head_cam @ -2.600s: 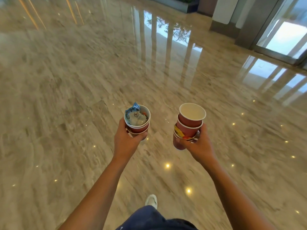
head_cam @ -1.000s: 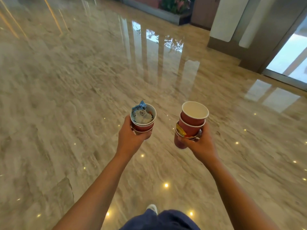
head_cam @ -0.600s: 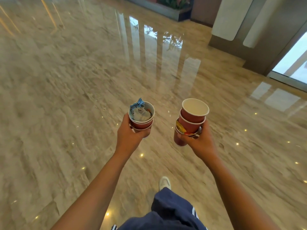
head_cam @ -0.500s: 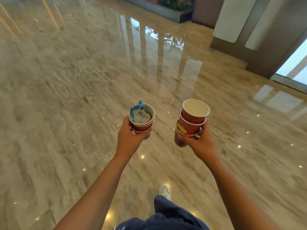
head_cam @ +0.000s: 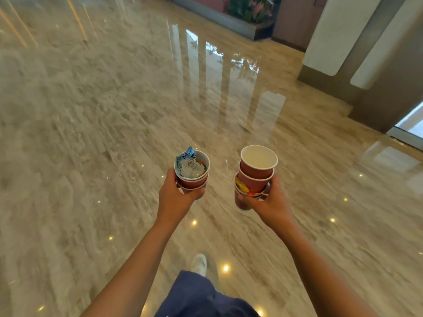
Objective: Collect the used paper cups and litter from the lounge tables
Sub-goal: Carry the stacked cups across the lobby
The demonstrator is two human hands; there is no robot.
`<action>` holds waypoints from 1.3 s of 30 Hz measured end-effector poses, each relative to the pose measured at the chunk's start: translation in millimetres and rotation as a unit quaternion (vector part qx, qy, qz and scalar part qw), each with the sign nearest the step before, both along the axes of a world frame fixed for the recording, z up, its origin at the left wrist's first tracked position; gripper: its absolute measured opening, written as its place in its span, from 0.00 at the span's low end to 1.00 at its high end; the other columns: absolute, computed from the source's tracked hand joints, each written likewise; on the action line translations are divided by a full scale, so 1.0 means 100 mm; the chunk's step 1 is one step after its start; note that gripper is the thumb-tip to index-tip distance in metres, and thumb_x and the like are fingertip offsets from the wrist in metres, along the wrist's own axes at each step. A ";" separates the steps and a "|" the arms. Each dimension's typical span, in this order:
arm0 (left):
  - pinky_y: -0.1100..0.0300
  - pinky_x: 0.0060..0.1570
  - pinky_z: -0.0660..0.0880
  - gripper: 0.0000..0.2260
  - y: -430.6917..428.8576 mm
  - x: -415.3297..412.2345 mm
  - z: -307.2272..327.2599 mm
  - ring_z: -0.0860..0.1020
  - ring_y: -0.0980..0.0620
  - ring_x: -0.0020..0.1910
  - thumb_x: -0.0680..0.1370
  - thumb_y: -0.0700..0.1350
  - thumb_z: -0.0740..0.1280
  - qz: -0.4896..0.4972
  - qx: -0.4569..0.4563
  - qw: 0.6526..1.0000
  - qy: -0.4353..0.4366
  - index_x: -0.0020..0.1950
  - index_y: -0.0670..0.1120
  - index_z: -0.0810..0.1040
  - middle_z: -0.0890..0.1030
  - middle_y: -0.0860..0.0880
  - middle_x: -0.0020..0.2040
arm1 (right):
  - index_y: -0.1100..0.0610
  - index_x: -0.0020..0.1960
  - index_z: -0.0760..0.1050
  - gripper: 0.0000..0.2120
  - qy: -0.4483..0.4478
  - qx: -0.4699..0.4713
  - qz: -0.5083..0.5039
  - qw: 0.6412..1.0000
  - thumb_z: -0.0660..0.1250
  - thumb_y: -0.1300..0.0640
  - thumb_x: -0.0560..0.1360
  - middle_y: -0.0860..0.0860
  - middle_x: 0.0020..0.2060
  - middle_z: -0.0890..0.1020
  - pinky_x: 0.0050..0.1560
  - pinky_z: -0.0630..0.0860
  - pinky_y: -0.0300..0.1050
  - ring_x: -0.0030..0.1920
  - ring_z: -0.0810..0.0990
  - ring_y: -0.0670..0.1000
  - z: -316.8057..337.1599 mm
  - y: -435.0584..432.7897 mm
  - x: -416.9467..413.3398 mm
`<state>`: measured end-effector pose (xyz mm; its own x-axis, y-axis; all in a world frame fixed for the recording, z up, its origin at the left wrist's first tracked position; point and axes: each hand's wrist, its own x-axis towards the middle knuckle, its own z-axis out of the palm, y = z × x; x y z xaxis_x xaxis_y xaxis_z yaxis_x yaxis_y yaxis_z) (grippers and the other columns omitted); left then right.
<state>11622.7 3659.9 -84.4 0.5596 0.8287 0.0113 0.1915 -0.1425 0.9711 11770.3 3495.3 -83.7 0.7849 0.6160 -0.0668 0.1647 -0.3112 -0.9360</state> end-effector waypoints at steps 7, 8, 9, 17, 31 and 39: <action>0.69 0.47 0.72 0.30 1.04 0.91 -0.06 0.76 0.62 0.51 0.64 0.37 0.79 -0.011 0.002 1.000 0.002 0.55 0.62 0.69 0.77 0.61 0.52 | 0.44 0.66 0.63 0.38 0.003 0.022 -0.022 0.999 0.79 0.59 0.64 0.39 0.54 0.76 0.51 0.75 0.40 0.55 0.77 0.41 -0.10 1.01 0.95; 0.70 0.47 0.72 0.30 1.20 1.03 -0.04 0.76 0.63 0.51 0.64 0.37 0.79 -0.013 0.004 1.000 0.004 0.55 0.61 0.69 0.77 0.62 0.52 | 0.44 0.66 0.63 0.38 0.006 0.025 -0.023 0.999 0.79 0.59 0.64 0.38 0.54 0.76 0.51 0.76 0.40 0.54 0.77 0.41 -0.09 1.17 1.07; 0.72 0.45 0.72 0.30 1.36 1.15 -0.02 0.76 0.63 0.51 0.64 0.37 0.79 -0.017 0.006 1.000 0.006 0.55 0.61 0.69 0.77 0.62 0.52 | 0.44 0.67 0.63 0.38 0.009 0.026 -0.024 0.999 0.79 0.59 0.64 0.38 0.54 0.76 0.51 0.76 0.40 0.54 0.77 0.40 -0.08 1.32 1.20; 0.70 0.46 0.73 0.28 2.39 2.18 0.10 0.76 0.63 0.50 0.64 0.38 0.79 -0.043 0.009 0.999 0.018 0.51 0.63 0.70 0.78 0.62 0.50 | 0.45 0.62 0.63 0.35 0.011 0.029 -0.069 0.997 0.79 0.60 0.63 0.39 0.51 0.76 0.44 0.73 0.33 0.53 0.77 0.41 0.02 2.29 2.20; 0.69 0.47 0.72 0.29 3.60 4.41 0.03 0.76 0.63 0.49 0.65 0.38 0.79 -0.032 0.000 0.999 0.022 0.53 0.62 0.69 0.78 0.62 0.50 | 0.46 0.65 0.63 0.37 0.019 0.020 -0.064 0.998 0.79 0.60 0.63 0.37 0.52 0.75 0.45 0.73 0.34 0.52 0.76 0.36 -0.09 3.47 4.41; 0.65 0.49 0.74 0.28 4.20 5.56 -0.01 0.77 0.60 0.50 0.64 0.37 0.79 -0.016 -0.010 1.000 0.014 0.52 0.62 0.70 0.78 0.60 0.50 | 0.47 0.66 0.64 0.37 0.017 0.001 -0.048 0.999 0.79 0.59 0.64 0.40 0.54 0.77 0.47 0.74 0.34 0.53 0.77 0.38 -0.08 4.07 5.54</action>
